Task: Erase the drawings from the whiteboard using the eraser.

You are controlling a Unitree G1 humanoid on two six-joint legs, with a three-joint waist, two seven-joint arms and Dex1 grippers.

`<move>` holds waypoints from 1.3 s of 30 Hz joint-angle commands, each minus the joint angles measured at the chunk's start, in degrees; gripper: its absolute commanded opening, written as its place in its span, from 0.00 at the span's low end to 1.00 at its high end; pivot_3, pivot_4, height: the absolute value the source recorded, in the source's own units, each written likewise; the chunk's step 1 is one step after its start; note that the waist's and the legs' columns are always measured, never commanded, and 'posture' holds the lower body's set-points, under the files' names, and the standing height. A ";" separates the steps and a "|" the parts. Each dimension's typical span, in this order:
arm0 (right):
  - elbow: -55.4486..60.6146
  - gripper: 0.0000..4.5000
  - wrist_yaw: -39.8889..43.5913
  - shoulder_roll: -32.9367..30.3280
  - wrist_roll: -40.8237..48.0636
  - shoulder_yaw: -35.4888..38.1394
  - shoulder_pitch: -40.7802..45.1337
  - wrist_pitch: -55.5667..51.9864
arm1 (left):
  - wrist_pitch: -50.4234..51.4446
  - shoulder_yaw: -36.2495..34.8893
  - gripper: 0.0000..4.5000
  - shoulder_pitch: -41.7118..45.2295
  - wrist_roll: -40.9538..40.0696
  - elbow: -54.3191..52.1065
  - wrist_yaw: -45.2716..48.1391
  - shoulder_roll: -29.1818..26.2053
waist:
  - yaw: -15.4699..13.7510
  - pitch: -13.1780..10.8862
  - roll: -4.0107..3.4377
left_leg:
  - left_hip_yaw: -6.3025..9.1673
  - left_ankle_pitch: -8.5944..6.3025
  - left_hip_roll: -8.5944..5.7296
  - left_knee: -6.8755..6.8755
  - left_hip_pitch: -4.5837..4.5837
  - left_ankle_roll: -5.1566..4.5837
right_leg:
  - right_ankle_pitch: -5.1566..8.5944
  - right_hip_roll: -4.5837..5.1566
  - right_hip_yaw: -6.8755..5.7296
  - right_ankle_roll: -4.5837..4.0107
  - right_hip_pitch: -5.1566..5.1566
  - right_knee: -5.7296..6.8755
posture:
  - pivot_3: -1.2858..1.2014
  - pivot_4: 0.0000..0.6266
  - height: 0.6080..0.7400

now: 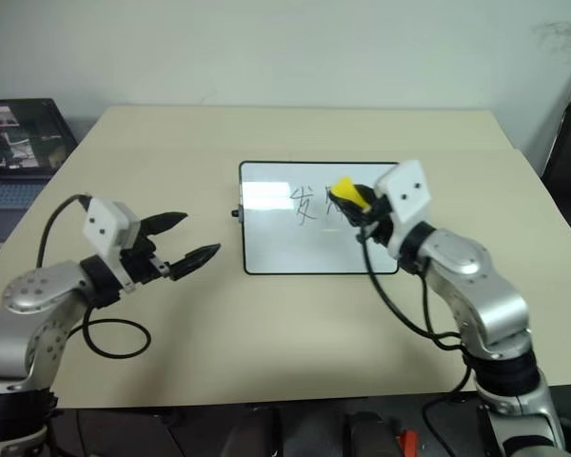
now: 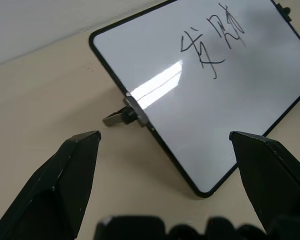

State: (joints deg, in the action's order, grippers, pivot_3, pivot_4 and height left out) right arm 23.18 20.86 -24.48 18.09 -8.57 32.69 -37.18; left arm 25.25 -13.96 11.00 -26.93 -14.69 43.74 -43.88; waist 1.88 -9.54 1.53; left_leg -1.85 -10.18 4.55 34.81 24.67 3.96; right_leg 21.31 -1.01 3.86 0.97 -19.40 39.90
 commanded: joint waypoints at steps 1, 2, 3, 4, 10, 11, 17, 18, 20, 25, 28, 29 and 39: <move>-6.04 0.22 -1.04 2.88 -6.85 -4.29 6.35 5.93 | -1.35 -1.58 1.00 0.01 -0.55 -0.71 3.22 -2.22 | 0.02 -0.01 0.02 | 0.00 0.00 0.00 0.00 0.00 0.00 | 0.00 0.01 0.00 0.00 0.00 0.01 | 0.52 0.24 1.00; -8.71 0.22 -1.15 3.88 -8.58 -5.35 8.10 7.46 | -1.38 -1.44 1.00 -0.06 -0.41 -0.74 3.70 -2.39 | 0.03 -0.01 0.02 | 0.00 0.00 0.02 0.00 0.00 0.00 | 0.00 0.02 0.02 -0.01 -0.05 0.03 | 0.52 0.24 1.00; -11.64 0.22 -1.18 4.90 -10.12 -6.27 9.84 9.19 | -1.32 -1.29 1.00 0.02 -0.31 -0.80 3.97 -2.50 | 0.02 -0.01 0.02 | 0.00 0.00 0.03 -0.01 0.01 0.00 | 0.00 0.02 0.05 -0.01 -0.11 0.06 | 0.52 0.24 1.00; -14.36 0.22 -1.24 5.76 -11.50 -6.90 11.29 10.90 | -1.25 -1.24 1.00 0.22 -0.24 -0.79 4.05 -2.52 | 0.02 -0.01 0.02 | 0.00 0.00 0.03 -0.01 0.01 0.00 | -0.01 0.04 0.05 -0.01 -0.13 0.07 | 0.52 0.24 1.00; -25.89 0.22 -0.18 8.28 -17.40 -8.36 16.01 18.00 | -1.62 -0.90 1.00 0.89 0.72 -0.59 4.32 -2.64 | -0.17 -0.02 0.06 | -0.01 0.00 0.04 0.00 0.09 0.00 | -0.01 0.09 0.06 -0.02 -0.21 0.06 | 0.52 0.24 1.00; -27.25 0.22 0.04 8.37 -18.24 -8.51 16.56 18.74 | -1.70 -0.67 1.00 0.93 1.00 -0.63 4.37 -2.67 | -0.15 -0.02 0.06 | -0.01 0.00 0.04 0.00 0.10 0.00 | -0.01 0.10 0.06 -0.02 -0.22 0.06 | 0.52 0.24 1.00; -33.09 0.22 1.07 9.79 -21.07 -7.73 19.16 21.47 | -1.40 0.04 1.00 1.69 -0.10 -2.07 5.57 -2.30 | -0.01 -0.03 0.06 | 0.00 0.00 0.09 -0.01 0.10 0.00 | -0.01 0.09 0.06 -0.02 -0.25 0.10 | 0.52 0.24 1.00; -33.90 0.22 1.08 10.04 -21.38 -7.53 19.54 21.77 | -1.54 0.05 1.00 1.81 0.11 -1.80 5.66 -2.40 | -0.01 -0.03 0.06 | 0.00 0.00 0.09 -0.01 0.10 0.00 | -0.01 0.09 0.07 -0.03 -0.26 0.10 | 0.52 0.24 1.00; -35.68 0.22 1.15 10.55 -22.09 -7.27 20.44 22.35 | -1.58 0.05 1.00 2.13 0.32 -1.38 5.94 -2.51 | 0.00 -0.03 0.06 | -0.01 0.00 0.08 -0.01 0.10 0.00 | -0.01 0.09 0.08 -0.03 -0.26 0.10 | 0.52 0.24 1.00; -39.26 0.22 1.82 11.95 -23.23 -7.53 21.72 23.19 | -1.52 0.38 1.00 2.71 0.46 -1.30 6.46 -2.57 | 0.01 -0.03 0.07 | -0.01 0.00 0.08 -0.01 0.10 0.00 | -0.01 0.09 0.09 -0.03 -0.27 0.10 | 0.52 0.24 1.00; -43.04 0.22 1.84 12.96 -24.65 -8.30 21.84 25.32 | -1.47 0.55 1.00 2.74 0.40 -1.45 7.05 -2.71 | 0.03 -0.03 0.07 | -0.02 0.00 0.08 -0.01 0.10 0.00 | -0.01 0.09 0.10 -0.03 -0.27 0.09 | 0.52 0.24 1.00; -44.55 0.22 1.81 13.28 -25.03 -8.48 21.77 26.12 | -1.45 0.54 1.00 2.77 0.44 -1.45 7.19 -2.71 | 0.04 -0.03 0.07 | -0.02 0.00 0.07 -0.01 0.10 0.00 | -0.01 0.09 0.10 -0.03 -0.27 0.09 | 0.52 0.24 1.00; -53.20 0.22 3.48 14.06 -27.95 -9.78 18.86 31.68 | -1.44 0.44 1.00 2.98 0.78 -1.36 7.73 -2.82 | 0.15 -0.01 0.12 | 0.00 0.00 0.08 0.01 0.03 0.00 | -0.02 0.09 0.09 -0.03 -0.22 0.21 | 0.52 0.24 1.00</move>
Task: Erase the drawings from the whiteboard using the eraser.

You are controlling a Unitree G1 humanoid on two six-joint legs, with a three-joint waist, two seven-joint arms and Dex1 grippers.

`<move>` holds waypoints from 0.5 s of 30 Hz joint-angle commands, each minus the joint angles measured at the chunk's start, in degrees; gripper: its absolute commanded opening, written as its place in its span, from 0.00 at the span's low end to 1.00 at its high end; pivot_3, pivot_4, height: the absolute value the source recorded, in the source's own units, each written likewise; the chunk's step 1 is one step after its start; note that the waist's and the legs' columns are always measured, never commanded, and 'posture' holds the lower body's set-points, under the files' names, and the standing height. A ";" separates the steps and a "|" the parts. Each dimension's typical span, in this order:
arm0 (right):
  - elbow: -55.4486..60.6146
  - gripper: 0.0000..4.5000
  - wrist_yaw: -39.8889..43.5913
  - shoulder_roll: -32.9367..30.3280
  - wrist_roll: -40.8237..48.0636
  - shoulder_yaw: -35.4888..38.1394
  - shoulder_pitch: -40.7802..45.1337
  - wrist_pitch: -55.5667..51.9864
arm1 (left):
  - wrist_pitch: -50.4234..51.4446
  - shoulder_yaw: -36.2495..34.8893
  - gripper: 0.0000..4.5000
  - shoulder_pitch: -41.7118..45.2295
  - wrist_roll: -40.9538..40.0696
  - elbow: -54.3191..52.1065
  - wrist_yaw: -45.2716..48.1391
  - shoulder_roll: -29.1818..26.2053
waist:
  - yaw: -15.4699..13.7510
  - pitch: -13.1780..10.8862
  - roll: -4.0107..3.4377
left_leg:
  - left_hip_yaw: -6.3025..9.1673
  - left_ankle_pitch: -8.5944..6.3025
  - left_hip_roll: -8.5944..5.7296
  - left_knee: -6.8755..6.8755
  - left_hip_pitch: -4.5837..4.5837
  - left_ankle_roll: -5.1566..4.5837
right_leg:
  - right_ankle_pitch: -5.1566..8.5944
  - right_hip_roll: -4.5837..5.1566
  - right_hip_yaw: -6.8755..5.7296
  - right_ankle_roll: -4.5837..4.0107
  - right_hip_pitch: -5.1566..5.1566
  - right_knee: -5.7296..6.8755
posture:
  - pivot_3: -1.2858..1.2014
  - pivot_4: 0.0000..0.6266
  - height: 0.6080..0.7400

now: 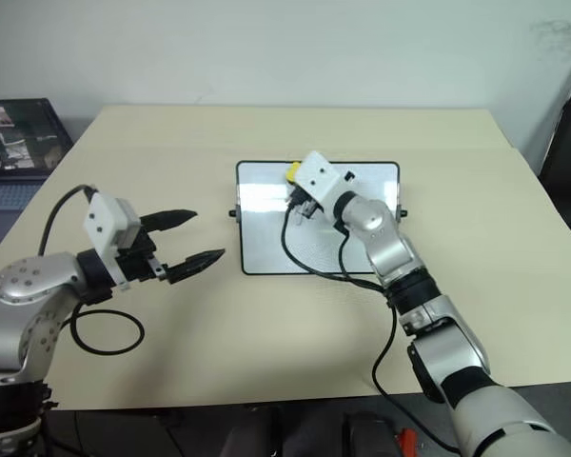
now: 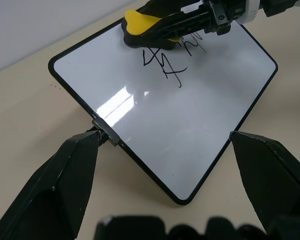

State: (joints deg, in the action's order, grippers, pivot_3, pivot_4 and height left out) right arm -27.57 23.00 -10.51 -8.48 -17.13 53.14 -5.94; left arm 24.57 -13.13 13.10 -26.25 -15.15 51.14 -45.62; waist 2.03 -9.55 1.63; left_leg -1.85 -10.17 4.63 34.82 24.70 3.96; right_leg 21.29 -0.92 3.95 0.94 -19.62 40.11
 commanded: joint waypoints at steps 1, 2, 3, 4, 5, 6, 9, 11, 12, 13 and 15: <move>-2.59 0.22 1.71 0.12 -1.67 -1.57 -2.20 0.79 | -0.71 -0.50 1.00 0.80 0.05 -1.00 0.41 -1.14 | 0.01 0.02 0.03 | 0.00 0.00 0.00 0.00 -0.02 0.00 | 0.00 0.00 -0.01 0.00 0.02 0.02 | 0.52 0.24 1.00; -2.94 0.22 1.99 0.34 -1.88 -1.94 -3.18 1.29 | -0.68 -0.57 1.00 0.78 0.03 -1.06 0.50 -1.19 | 0.01 0.04 0.05 | 0.00 0.00 0.00 0.01 -0.04 0.00 | 0.00 0.00 -0.01 0.00 0.03 0.04 | 0.52 0.24 1.00; -3.17 0.22 2.15 0.53 -2.05 -2.12 -3.82 1.64 | -0.66 -0.61 1.00 0.77 0.01 -1.09 0.57 -1.22 | 0.01 0.06 0.08 | 0.01 0.00 0.00 0.01 -0.06 0.00 | 0.00 0.00 -0.01 0.00 0.03 0.07 | 0.52 0.24 1.00; -3.64 0.22 2.39 0.76 -2.63 -2.79 -4.84 2.21 | -0.71 -0.60 1.00 0.84 0.04 -1.01 0.67 -1.27 | 0.02 0.07 0.11 | 0.01 0.00 0.00 0.01 -0.10 0.00 | 0.00 0.00 -0.01 0.00 0.05 0.09 | 0.52 0.24 1.00; -3.97 0.22 2.56 0.94 -3.10 -3.17 -5.49 2.63 | -0.75 -0.57 1.00 0.90 0.07 -0.94 0.73 -1.28 | 0.05 0.08 0.13 | 0.01 0.00 0.00 0.01 -0.14 0.00 | 0.00 0.00 0.00 0.00 0.10 0.10 | 0.52 0.24 1.00; -3.97 0.22 2.86 1.08 -3.65 -3.80 -6.25 3.06 | -0.74 -0.58 1.00 0.95 0.07 -0.90 0.77 -1.29 | 0.18 0.09 0.14 | 0.00 0.00 0.00 0.01 -0.22 0.00 | 0.00 0.00 0.01 0.00 0.17 0.10 | 0.52 0.24 1.00; -3.63 0.22 3.83 2.06 -4.00 -5.18 -8.83 3.09 | -0.94 -0.28 1.00 1.19 0.31 -0.54 0.80 -1.07 | 0.61 0.11 0.18 | 0.00 -0.01 0.00 -0.02 -0.75 0.00 | 0.01 0.01 0.04 0.01 0.54 0.10 | 0.52 0.24 1.00; -3.17 0.22 4.44 2.39 -4.04 -5.58 -9.84 3.12 | -1.14 0.01 1.00 1.24 0.54 -0.23 0.87 -0.95 | 0.96 0.14 0.21 | 0.01 0.00 0.01 -0.03 -0.98 0.00 | 0.02 0.02 0.04 0.03 0.56 0.10 | 0.52 0.24 1.00; -2.44 0.22 4.51 2.42 -3.87 -5.42 -9.99 3.19 | -1.10 0.03 1.00 1.22 0.53 -0.16 0.87 -0.89 | 1.05 0.13 0.21 | 0.02 0.00 0.01 -0.02 -1.00 -0.01 | 0.03 0.02 0.04 0.03 0.57 0.10 | 0.52 0.24 1.00; -0.78 0.22 4.39 2.49 -3.38 -4.68 -9.72 2.70 | -1.20 0.05 1.00 1.22 0.66 0.09 0.81 -0.79 | 1.05 0.13 0.21 | 0.03 0.03 0.01 -0.02 -1.00 -0.04 | 0.03 0.01 0.04 0.03 0.57 0.10 | 0.52 0.24 1.00; 3.15 0.22 4.21 2.35 -2.40 -2.89 -8.84 1.49 | -1.66 0.14 1.00 1.18 1.15 0.79 0.77 -0.72 | 1.05 0.12 0.21 | 0.04 0.08 0.00 0.00 -1.00 -0.10 | 0.01 0.02 0.06 0.07 0.56 0.10 | 0.52 0.24 1.00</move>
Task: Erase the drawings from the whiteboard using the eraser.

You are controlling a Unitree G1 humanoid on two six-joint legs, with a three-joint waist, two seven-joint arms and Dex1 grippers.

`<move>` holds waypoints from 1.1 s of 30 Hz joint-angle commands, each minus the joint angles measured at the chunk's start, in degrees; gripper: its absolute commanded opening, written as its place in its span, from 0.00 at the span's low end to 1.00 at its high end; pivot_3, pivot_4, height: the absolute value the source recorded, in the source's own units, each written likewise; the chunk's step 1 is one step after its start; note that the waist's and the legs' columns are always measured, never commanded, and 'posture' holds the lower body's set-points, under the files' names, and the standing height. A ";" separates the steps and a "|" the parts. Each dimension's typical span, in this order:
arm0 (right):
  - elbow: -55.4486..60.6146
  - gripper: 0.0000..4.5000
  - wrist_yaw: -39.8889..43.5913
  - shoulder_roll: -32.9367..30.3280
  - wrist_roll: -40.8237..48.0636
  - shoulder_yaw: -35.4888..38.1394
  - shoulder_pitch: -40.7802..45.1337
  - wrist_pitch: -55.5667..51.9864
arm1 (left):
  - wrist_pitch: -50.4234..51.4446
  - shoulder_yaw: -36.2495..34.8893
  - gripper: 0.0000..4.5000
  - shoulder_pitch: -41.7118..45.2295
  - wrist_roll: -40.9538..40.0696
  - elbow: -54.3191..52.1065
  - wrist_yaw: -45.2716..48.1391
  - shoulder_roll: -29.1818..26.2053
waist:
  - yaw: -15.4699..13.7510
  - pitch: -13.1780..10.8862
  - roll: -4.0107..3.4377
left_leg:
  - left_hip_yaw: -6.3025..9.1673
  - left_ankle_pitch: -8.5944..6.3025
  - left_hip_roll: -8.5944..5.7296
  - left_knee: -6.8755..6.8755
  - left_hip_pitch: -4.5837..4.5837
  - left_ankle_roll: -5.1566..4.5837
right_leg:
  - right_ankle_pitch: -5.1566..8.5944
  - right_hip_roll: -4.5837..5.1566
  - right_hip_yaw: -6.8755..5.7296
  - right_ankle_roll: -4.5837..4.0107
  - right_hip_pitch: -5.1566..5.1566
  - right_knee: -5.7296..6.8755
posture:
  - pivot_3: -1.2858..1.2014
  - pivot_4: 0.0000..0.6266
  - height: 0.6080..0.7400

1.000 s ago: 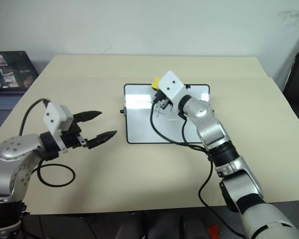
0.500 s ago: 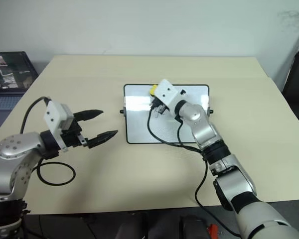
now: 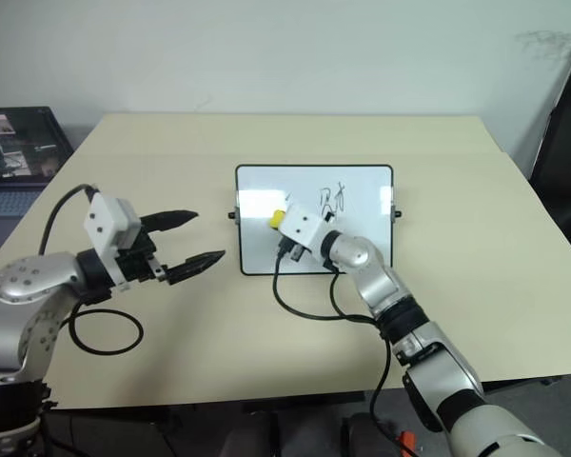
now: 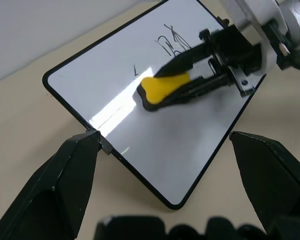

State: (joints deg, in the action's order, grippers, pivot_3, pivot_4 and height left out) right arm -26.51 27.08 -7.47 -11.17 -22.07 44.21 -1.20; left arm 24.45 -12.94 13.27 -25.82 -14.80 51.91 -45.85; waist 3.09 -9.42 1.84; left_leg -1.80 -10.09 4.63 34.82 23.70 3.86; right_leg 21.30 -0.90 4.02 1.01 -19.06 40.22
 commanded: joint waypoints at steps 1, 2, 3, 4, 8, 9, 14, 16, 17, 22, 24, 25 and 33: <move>4.49 0.22 0.36 -0.74 1.05 3.06 0.49 -4.40 | -1.80 -0.05 1.00 0.99 0.96 0.84 0.04 -0.52 | -0.04 -0.05 0.01 | 0.01 0.01 0.00 0.00 0.02 -0.02 | -0.01 0.00 0.00 0.02 -0.01 0.00 | 0.52 0.24 1.00; 7.22 0.22 0.81 -0.90 1.80 3.93 0.77 -5.83 | -1.98 -0.10 1.00 1.02 1.14 1.22 0.02 -0.54 | -0.09 -0.10 0.03 | 0.01 0.02 0.00 0.00 0.05 -0.02 | -0.02 0.01 0.00 0.01 -0.03 0.00 | 0.52 0.24 1.00; 10.36 0.22 1.36 -1.19 2.51 4.67 1.04 -7.41 | -2.28 -0.17 1.00 1.14 1.43 1.71 -0.18 -0.52 | -0.21 -0.16 0.07 | 0.02 0.02 0.00 0.00 0.12 -0.02 | -0.03 0.02 0.00 0.00 -0.05 0.00 | 0.52 0.24 1.00; 14.92 0.22 2.19 -1.45 3.75 5.70 1.37 -10.30 | -2.75 -0.14 1.00 1.49 2.03 2.48 -0.72 -0.35 | -0.31 -0.23 0.09 | 0.02 0.02 0.00 0.00 0.27 -0.02 | -0.05 0.02 0.00 -0.03 -0.05 0.00 | 0.52 0.24 1.00; 26.02 0.22 3.51 -1.55 6.73 8.50 3.20 -18.81 | -3.66 0.35 1.00 2.85 3.38 4.35 -2.08 0.40 | -0.70 -0.26 0.11 | 0.06 0.01 0.05 0.00 1.11 0.01 | -0.07 0.05 -0.03 -0.01 -0.81 0.11 | 0.52 0.24 1.00; 26.43 0.22 3.08 -1.59 6.68 8.92 3.93 -19.46 | -3.80 0.83 1.00 3.03 3.76 4.38 -2.33 0.63 | -0.71 -0.26 0.11 | 0.01 0.00 0.03 -0.01 1.20 0.04 | -0.07 0.02 -0.02 -0.01 -0.93 0.09 | 0.52 0.24 1.00; 18.67 0.22 0.11 -1.16 4.62 8.35 7.64 -17.18 | -3.73 2.61 1.00 3.66 4.26 4.03 -2.23 1.07 | -0.63 -0.26 0.12 | -0.08 -0.07 0.04 -0.20 1.21 0.12 | -0.06 0.00 0.02 -0.02 -0.96 -0.23 | 0.52 0.24 1.00; 14.38 0.22 -1.09 -0.37 4.01 7.79 9.08 -15.21 | -3.49 3.03 1.00 3.80 4.33 3.58 -2.35 1.13 | -0.61 -0.26 0.12 | -0.12 -0.07 0.03 -0.20 1.20 0.12 | -0.06 0.00 0.02 -0.02 -0.96 -0.23 | 0.52 0.24 1.00; 12.32 0.22 -1.50 -0.19 3.42 7.24 9.74 -14.25 | -3.37 3.13 1.00 3.84 4.32 3.39 -2.44 1.16 | -0.61 -0.27 0.13 | -0.13 -0.06 0.02 -0.19 1.20 0.12 | -0.06 0.01 0.02 -0.02 -0.96 -0.23 | 0.52 0.24 1.00; 2.33 0.22 -3.60 0.73 1.50 6.42 12.04 -9.04 | -2.96 3.47 1.00 3.48 3.81 2.39 -2.27 1.05 | -0.47 -0.33 0.13 | -0.14 -0.06 0.02 -0.19 1.21 0.12 | -0.06 0.02 0.03 -0.02 -0.98 -0.21 | 0.52 0.24 1.00; -0.37 0.22 -3.79 0.63 0.64 5.83 11.85 -7.74 | -2.90 3.46 1.00 3.42 3.71 2.25 -2.23 1.10 | -0.37 -0.33 0.13 | -0.14 -0.06 0.02 -0.19 1.21 0.12 | -0.06 0.02 0.03 -0.02 -0.97 -0.21 | 0.52 0.24 1.00; -0.94 0.22 -3.12 0.39 -0.14 4.88 10.98 -7.62 | -2.77 3.40 1.00 3.34 3.55 2.08 -2.22 1.15 | -0.34 -0.32 0.14 | -0.14 -0.06 0.03 -0.19 1.20 0.12 | -0.06 0.02 0.03 -0.02 -0.97 -0.21 | 0.52 0.24 1.00; -4.04 0.22 0.50 1.43 -1.09 2.10 7.55 -7.51 | -2.30 3.32 1.00 3.24 3.50 1.27 -2.82 1.40 | 0.03 -0.29 0.16 | -0.07 -0.06 0.03 -0.12 1.08 0.12 | -0.06 0.02 0.03 -0.02 -0.85 -0.01 | 0.52 0.24 1.00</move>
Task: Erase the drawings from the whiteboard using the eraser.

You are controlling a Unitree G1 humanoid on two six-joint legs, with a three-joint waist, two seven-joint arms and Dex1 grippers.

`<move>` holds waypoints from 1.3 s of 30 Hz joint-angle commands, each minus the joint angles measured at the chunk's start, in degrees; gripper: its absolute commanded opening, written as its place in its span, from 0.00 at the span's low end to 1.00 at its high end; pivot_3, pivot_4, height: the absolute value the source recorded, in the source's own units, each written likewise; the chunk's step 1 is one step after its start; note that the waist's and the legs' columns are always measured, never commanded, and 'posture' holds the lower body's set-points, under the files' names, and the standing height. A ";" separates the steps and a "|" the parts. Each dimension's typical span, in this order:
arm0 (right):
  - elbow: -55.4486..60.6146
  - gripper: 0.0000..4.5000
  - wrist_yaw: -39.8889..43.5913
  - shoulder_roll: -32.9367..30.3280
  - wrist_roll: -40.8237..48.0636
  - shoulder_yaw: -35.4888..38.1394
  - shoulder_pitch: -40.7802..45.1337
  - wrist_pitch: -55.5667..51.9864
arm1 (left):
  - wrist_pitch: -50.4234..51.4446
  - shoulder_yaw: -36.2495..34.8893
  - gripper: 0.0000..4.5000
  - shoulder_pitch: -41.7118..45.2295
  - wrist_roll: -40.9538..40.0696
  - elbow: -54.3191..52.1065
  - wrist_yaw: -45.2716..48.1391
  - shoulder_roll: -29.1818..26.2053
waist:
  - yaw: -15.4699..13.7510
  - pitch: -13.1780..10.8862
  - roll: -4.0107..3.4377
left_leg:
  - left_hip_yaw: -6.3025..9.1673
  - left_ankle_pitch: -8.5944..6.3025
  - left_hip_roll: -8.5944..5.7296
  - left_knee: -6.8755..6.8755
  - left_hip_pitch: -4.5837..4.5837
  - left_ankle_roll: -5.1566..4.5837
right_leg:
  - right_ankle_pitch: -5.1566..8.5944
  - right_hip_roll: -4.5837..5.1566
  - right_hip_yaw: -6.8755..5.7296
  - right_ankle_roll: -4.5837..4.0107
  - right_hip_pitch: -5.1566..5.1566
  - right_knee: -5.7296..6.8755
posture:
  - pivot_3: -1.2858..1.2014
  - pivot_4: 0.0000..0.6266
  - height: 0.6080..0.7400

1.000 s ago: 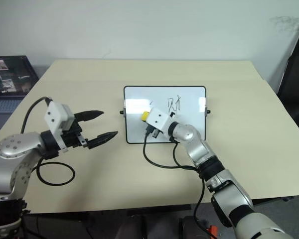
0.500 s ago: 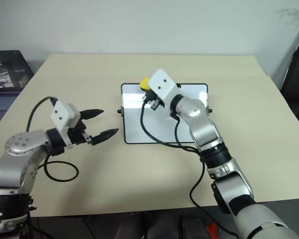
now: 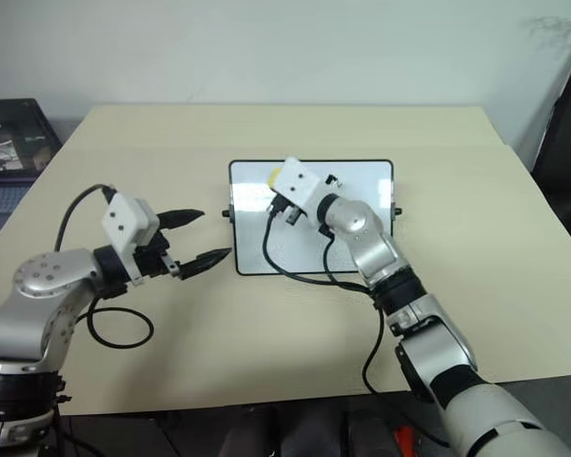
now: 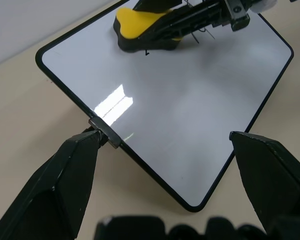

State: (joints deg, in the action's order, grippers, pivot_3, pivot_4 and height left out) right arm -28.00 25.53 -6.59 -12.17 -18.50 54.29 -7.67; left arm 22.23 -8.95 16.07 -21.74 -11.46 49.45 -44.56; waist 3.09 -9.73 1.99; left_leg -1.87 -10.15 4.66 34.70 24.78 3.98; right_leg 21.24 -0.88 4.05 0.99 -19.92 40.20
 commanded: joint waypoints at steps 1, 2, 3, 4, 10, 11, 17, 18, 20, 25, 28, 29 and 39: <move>-2.65 0.22 2.46 0.68 -0.27 -1.78 -3.07 -1.15 | 0.01 -0.64 1.00 0.49 -0.58 -2.15 -0.46 0.15 | 0.05 0.02 0.02 | 0.02 0.00 0.00 0.01 -0.03 0.00 | 0.00 0.00 -0.01 0.00 0.05 0.03 | 0.52 0.24 1.00; -2.76 0.22 2.77 0.77 -0.44 -2.06 -3.50 -1.24 | 0.05 -0.63 1.00 0.48 -0.58 -2.18 -0.48 0.14 | 0.10 0.02 0.02 | 0.03 0.00 0.00 0.02 -0.09 0.00 | 0.00 0.00 -0.02 0.00 0.12 0.04 | 0.52 0.24 1.00; -3.00 0.22 3.17 0.91 -0.57 -2.37 -4.06 -1.35 | 0.04 -0.66 1.00 0.40 -0.55 -2.20 -0.50 0.15 | 0.13 0.02 0.02 | 0.04 0.00 0.00 0.03 -0.15 0.00 | 0.00 -0.01 -0.02 0.00 0.19 0.06 | 0.52 0.24 1.00; -3.12 0.22 3.68 0.95 -0.74 -2.73 -4.61 -1.46 | 0.05 -0.70 1.00 0.28 -0.54 -2.24 -0.53 0.17 | 0.14 0.02 0.02 | 0.03 0.00 0.00 0.05 -0.23 0.00 | 0.00 0.00 -0.02 0.00 0.27 0.10 | 0.52 0.24 1.00; 0.06 0.22 5.89 1.40 0.28 -2.48 -5.38 -2.23 | 0.06 -1.11 1.00 0.14 -0.50 -1.90 -0.73 0.21 | 0.18 0.02 0.03 | 0.04 0.01 -0.01 0.08 -0.84 -0.01 | 0.03 0.00 0.00 0.05 0.78 0.11 | 0.52 0.24 1.00; 1.66 0.22 5.95 1.26 0.52 -1.90 -5.00 -2.64 | -0.07 -1.12 1.00 0.12 -0.41 -1.70 -0.73 0.20 | 0.18 0.02 0.03 | 0.05 0.01 0.00 0.07 -0.84 -0.02 | 0.03 0.00 0.00 0.05 0.78 0.12 | 0.52 0.24 1.00; 17.43 0.22 6.61 0.59 3.99 2.58 -4.32 -10.02 | -0.84 -1.64 1.00 -0.27 0.27 -0.55 -1.30 0.21 | -0.03 -0.07 0.02 | 0.09 0.01 0.01 0.06 -0.35 -0.02 | 0.01 0.00 -0.04 0.01 0.40 0.11 | 0.52 0.24 1.00; 18.82 0.22 6.14 0.40 4.14 3.13 -4.28 -10.81 | -0.97 -1.73 1.00 -0.35 0.36 -0.44 -1.39 0.17 | -0.14 -0.07 0.02 | 0.08 0.01 0.01 0.06 -0.13 -0.02 | 0.01 0.00 -0.04 0.01 0.18 0.11 | 0.52 0.24 1.00; 20.81 0.22 5.60 -0.60 3.32 3.36 -4.43 -11.50 | -1.16 -1.96 1.00 -0.45 0.39 -0.28 -1.69 0.09 | -0.32 -0.07 0.03 | 0.07 0.02 0.01 0.07 0.12 0.00 | 0.01 0.00 -0.04 0.01 -0.11 0.08 | 0.52 0.24 1.00; 31.65 0.22 6.43 -3.20 5.10 5.09 -7.34 -17.57 | -1.58 -2.26 1.00 -0.53 0.19 -0.12 -2.21 0.47 | -0.42 -0.08 0.03 | -0.03 -0.01 0.01 -0.08 0.14 0.02 | 0.01 0.01 0.00 0.01 -0.09 -0.23 | 0.52 0.24 1.00; 40.09 0.22 6.38 -4.71 8.13 8.56 -11.44 -23.49 | -1.61 -2.62 1.00 -0.23 -1.00 -0.21 -2.57 1.78 | -0.63 -0.08 0.03 | -0.02 -0.01 0.01 -0.11 0.14 0.02 | 0.01 0.01 0.01 0.02 -0.09 -0.26 | 0.52 0.24 1.00; 42.56 0.22 5.76 -5.39 8.61 10.00 -13.36 -24.99 | -1.72 -2.68 1.00 -0.22 -1.37 -0.35 -2.47 2.16 | -0.71 -0.08 0.04 | -0.02 -0.01 0.01 -0.12 0.14 0.02 | 0.01 0.01 0.00 0.02 -0.08 -0.25 | 0.52 0.24 1.00; 62.88 0.22 -0.37 -7.33 12.72 20.22 -38.91 -28.69 | -0.90 -1.13 1.00 2.07 -4.68 -1.36 -0.50 3.97 | -1.27 -0.08 0.04 | -0.02 -0.01 -0.05 -0.11 0.13 0.03 | 0.03 -0.01 -0.01 0.03 -0.02 -0.27 | 0.52 0.24 1.00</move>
State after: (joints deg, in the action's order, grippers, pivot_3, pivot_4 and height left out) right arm 29.87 26.44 -13.72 -0.76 -0.61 16.60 -38.00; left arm 21.95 -9.24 17.21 -25.22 -11.19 48.38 -40.59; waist 1.82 -9.82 2.03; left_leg -1.89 -10.17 4.59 34.58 24.91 4.01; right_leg 21.27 -0.89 4.04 1.02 -19.96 39.95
